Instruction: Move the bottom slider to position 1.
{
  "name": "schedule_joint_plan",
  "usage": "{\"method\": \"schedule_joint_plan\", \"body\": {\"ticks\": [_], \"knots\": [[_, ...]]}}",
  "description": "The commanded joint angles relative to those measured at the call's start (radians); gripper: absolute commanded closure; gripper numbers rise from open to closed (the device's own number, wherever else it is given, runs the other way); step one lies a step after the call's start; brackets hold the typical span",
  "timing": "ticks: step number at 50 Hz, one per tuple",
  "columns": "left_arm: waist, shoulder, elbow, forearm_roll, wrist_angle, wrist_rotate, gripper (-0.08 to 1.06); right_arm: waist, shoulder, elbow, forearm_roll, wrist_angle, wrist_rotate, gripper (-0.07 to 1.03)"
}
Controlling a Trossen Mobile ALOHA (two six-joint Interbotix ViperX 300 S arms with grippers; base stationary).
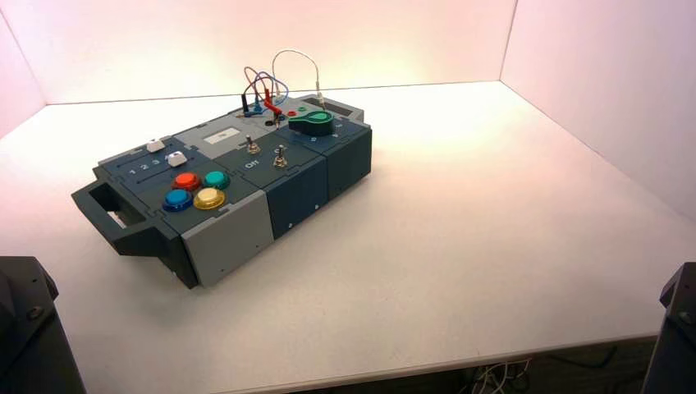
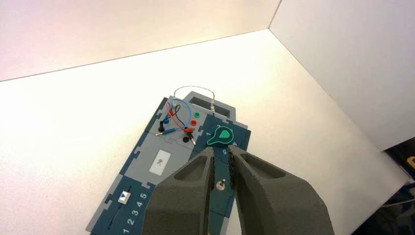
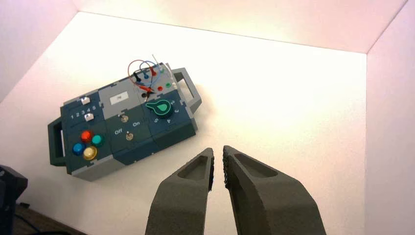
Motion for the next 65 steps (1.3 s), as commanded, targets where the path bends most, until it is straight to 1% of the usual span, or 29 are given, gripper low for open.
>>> {"method": "schedule_joint_plan", "body": {"ticks": [1,13,16,21,28,32,39,46,52,57,60,65], "knots": [[-0.003,0.003,-0.009,-0.002,0.000,-0.002,0.80,0.002,0.005,-0.018,0.002,-0.005,0.003,0.84],[-0.002,0.008,-0.003,-0.003,0.012,-0.002,0.80,0.002,0.008,-0.020,0.002,0.005,-0.002,0.84],[-0.003,0.012,-0.003,0.000,0.018,-0.002,0.80,0.002,0.021,-0.028,0.002,0.008,-0.005,0.84],[-0.003,0.028,-0.008,0.011,0.037,0.000,0.80,0.003,0.075,-0.061,0.002,0.023,-0.014,0.84],[0.005,0.067,-0.014,0.021,0.092,0.000,0.80,0.006,0.150,-0.106,0.003,0.023,-0.015,0.85],[0.023,0.087,-0.015,0.025,0.117,0.000,0.80,0.009,0.189,-0.127,0.003,0.014,-0.015,0.86],[0.084,0.129,-0.017,0.028,0.163,0.002,0.80,0.018,0.241,-0.158,0.003,-0.018,-0.018,0.89],[0.130,0.160,-0.017,0.035,0.201,0.009,0.81,0.025,0.301,-0.187,0.005,-0.046,-0.018,0.95],[0.137,0.179,-0.018,0.040,0.206,0.025,0.83,0.032,0.365,-0.218,0.005,-0.055,-0.018,0.97],[0.135,0.202,-0.018,0.040,0.210,0.029,0.85,0.048,0.419,-0.245,0.005,-0.067,-0.018,0.98],[0.135,0.227,-0.017,0.040,0.221,0.032,0.90,0.060,0.448,-0.261,0.005,-0.078,-0.018,0.98],[0.137,0.262,-0.017,0.041,0.244,0.043,0.92,0.067,0.506,-0.291,0.005,-0.097,-0.020,0.98]]}}
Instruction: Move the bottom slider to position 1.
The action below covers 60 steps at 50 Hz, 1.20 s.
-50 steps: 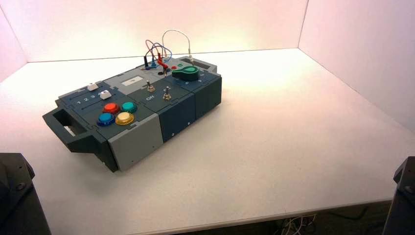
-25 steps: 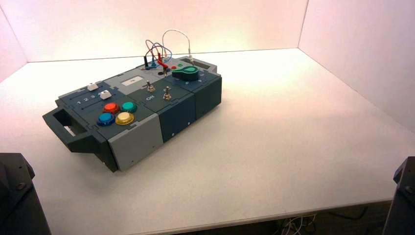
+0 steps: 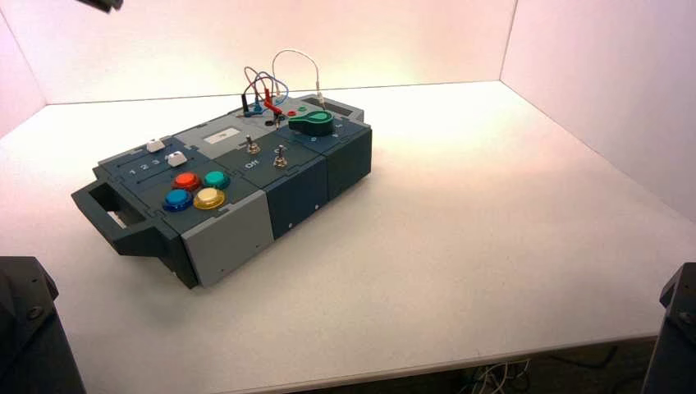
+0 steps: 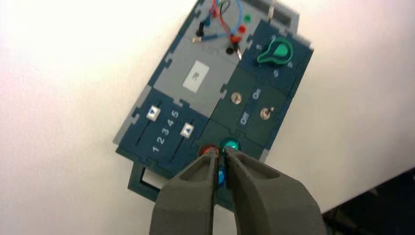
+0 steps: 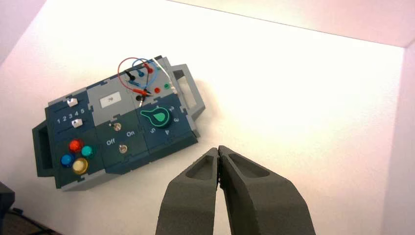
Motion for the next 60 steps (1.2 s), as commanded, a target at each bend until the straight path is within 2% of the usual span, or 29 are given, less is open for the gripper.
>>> {"method": "schedule_joint_plan", "body": {"ticks": [1,9,16,20,25,30,36,47,55,60], "knots": [[0.003,0.044,-0.031,0.003,0.023,0.017,0.92,0.017,0.051,-0.061,0.003,-0.029,-0.005,0.98],[0.017,0.101,-0.031,0.006,0.067,0.018,0.99,0.018,0.147,-0.115,0.000,-0.035,-0.006,0.98],[0.057,0.133,-0.029,0.006,0.100,0.014,1.01,0.018,0.244,-0.158,-0.002,-0.035,-0.018,0.98],[0.084,0.149,-0.029,0.006,0.117,0.015,1.01,0.017,0.296,-0.179,0.000,-0.035,-0.032,0.98],[0.124,0.178,-0.015,0.018,0.127,0.017,1.01,0.020,0.360,-0.202,0.003,-0.037,-0.051,0.98],[0.153,0.210,-0.002,0.026,0.127,0.018,1.01,0.029,0.416,-0.225,0.003,-0.035,-0.057,0.98],[0.156,0.245,-0.003,0.028,0.133,0.020,1.01,0.049,0.477,-0.253,0.003,-0.038,-0.060,0.98],[0.161,0.353,-0.020,0.025,0.216,0.014,1.01,0.067,0.563,-0.302,0.003,-0.051,-0.060,0.98],[0.161,0.356,-0.009,0.025,0.227,-0.005,1.01,0.071,0.601,-0.328,0.006,-0.078,-0.060,0.98],[0.161,0.374,-0.002,0.028,0.232,-0.002,1.01,0.072,0.626,-0.350,0.008,-0.077,-0.060,0.98]]}}
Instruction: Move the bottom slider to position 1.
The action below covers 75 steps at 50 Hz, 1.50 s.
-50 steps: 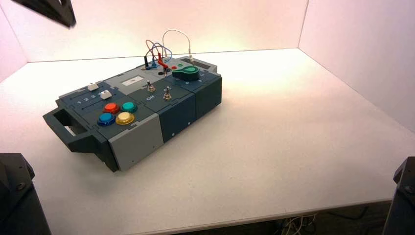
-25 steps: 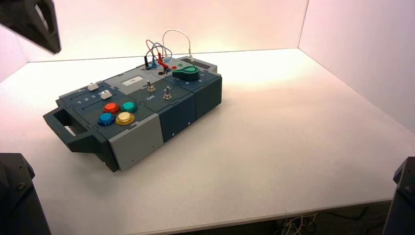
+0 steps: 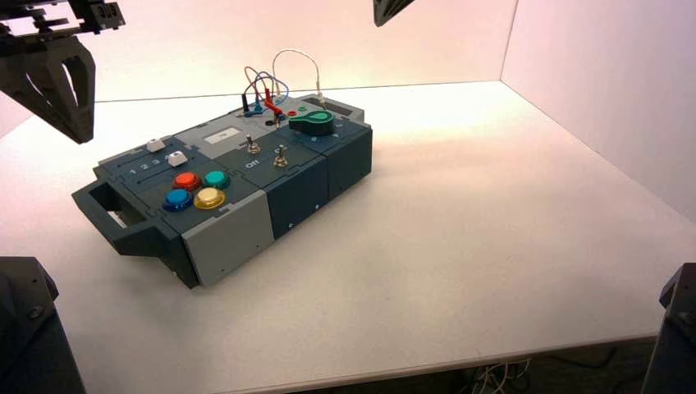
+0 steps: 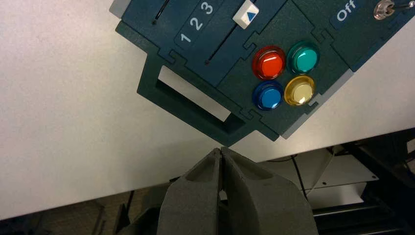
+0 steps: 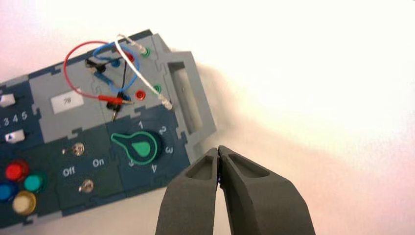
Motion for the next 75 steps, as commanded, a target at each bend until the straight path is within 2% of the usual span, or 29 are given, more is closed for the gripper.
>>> {"method": "schedule_joint_plan", "body": {"ticks": [1,18,38,42,45,49,53,66,75], "knots": [[0.005,0.023,-0.012,0.002,0.005,0.002,1.01,0.006,0.006,-0.052,0.006,-0.009,-0.008,0.98],[0.005,0.224,-0.032,0.003,-0.026,0.025,1.01,0.058,0.061,-0.109,0.012,-0.002,-0.011,0.98],[0.026,0.414,-0.066,0.005,-0.092,0.054,1.01,0.058,0.040,-0.117,0.021,-0.002,-0.008,0.98],[0.043,0.445,-0.072,0.014,-0.101,0.055,1.01,0.058,0.034,-0.120,0.021,-0.002,-0.006,0.98],[0.058,0.472,-0.077,0.032,-0.107,0.054,1.01,0.057,0.026,-0.121,0.021,-0.002,-0.006,0.98],[0.078,0.499,-0.080,0.057,-0.118,0.051,1.01,0.057,0.017,-0.124,0.021,-0.002,-0.006,0.98],[0.103,0.515,-0.089,0.069,-0.129,0.048,1.01,0.057,0.008,-0.126,0.021,0.000,-0.006,0.98],[0.109,0.552,-0.152,0.071,-0.132,0.043,1.01,0.057,-0.009,-0.121,0.021,0.002,-0.005,0.98],[0.107,0.566,-0.187,0.060,-0.144,0.040,1.01,0.054,-0.015,-0.117,0.021,0.003,-0.006,0.98]]}}
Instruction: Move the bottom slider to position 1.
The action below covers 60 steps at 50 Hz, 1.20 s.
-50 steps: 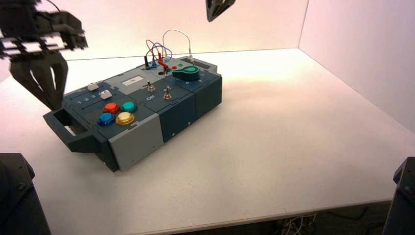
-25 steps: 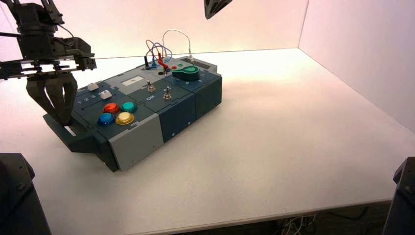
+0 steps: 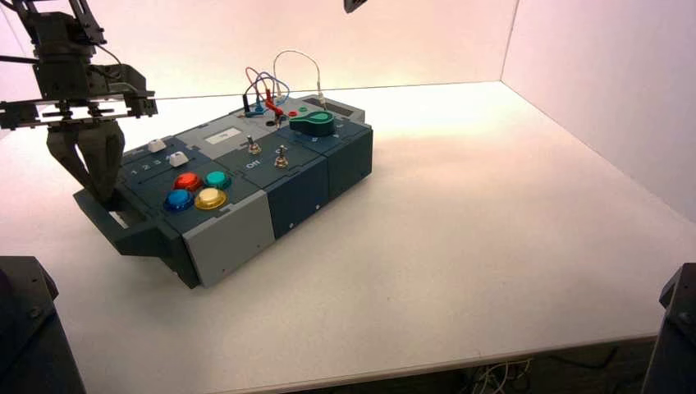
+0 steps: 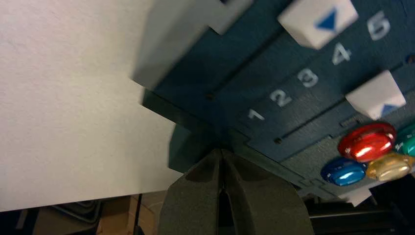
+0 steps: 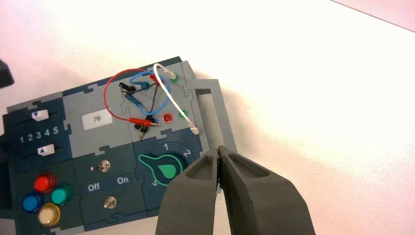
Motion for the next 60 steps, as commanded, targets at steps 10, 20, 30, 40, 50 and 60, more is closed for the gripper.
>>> {"method": "schedule_joint_plan", "body": {"ticks": [10,20,30,40,50,60], "knots": [[-0.031,0.026,-0.084,-0.011,-0.038,-0.003,1.01,-0.005,-0.046,-0.028,0.003,-0.003,-0.002,0.98],[-0.098,0.101,-0.179,-0.037,-0.037,-0.006,1.01,-0.005,-0.048,-0.026,0.003,0.005,0.000,0.98],[-0.137,0.170,-0.264,-0.044,-0.029,-0.006,1.01,-0.005,-0.060,-0.018,0.003,0.017,0.006,0.98],[-0.141,0.196,-0.325,-0.037,-0.018,-0.017,1.01,-0.009,-0.064,-0.015,-0.002,0.017,0.014,0.98],[-0.141,0.189,-0.353,-0.021,-0.005,-0.023,1.01,-0.037,-0.011,-0.038,-0.020,0.038,0.021,0.98],[-0.141,0.189,-0.337,-0.020,-0.003,-0.021,1.01,-0.087,0.104,-0.120,-0.037,0.055,0.038,0.98]]}}
